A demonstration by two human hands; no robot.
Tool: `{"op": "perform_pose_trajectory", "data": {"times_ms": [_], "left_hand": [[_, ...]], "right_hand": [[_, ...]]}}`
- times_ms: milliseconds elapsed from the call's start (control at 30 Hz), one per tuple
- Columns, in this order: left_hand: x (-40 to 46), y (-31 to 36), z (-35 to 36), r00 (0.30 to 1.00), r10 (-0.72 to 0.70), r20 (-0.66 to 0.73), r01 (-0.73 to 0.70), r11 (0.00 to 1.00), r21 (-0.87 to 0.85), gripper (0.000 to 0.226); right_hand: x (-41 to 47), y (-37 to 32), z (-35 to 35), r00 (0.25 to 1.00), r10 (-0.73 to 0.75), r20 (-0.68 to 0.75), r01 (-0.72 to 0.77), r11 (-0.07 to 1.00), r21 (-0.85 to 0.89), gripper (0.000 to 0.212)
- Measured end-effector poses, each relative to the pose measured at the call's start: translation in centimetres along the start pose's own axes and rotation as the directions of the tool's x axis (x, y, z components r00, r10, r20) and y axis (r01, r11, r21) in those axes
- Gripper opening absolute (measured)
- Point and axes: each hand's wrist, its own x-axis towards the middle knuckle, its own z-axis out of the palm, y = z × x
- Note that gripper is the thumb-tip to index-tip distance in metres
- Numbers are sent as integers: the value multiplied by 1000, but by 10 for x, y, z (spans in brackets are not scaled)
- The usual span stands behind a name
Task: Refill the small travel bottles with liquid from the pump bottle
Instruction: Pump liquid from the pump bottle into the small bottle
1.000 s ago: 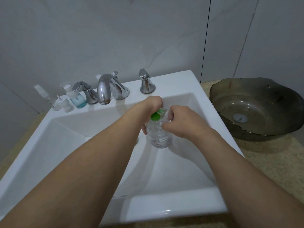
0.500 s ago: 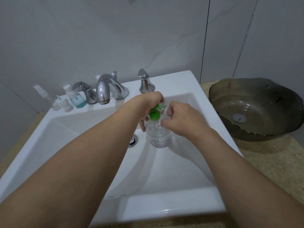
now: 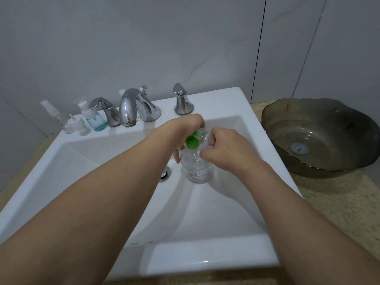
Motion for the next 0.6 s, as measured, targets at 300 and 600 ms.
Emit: {"op": "perform_pose_trajectory", "data": {"times_ms": [300,600], "left_hand": [[1,4,-1,999,10,-39,-11,1000,-23,50],[14,-3,8,999,-29,-14,29,999,-16,44]], "right_hand": [[0,-1,-4,1000,-10,-19,10,1000,21,28],[-1,-1,1,998,9,58,-11,1000,26,21]]}}
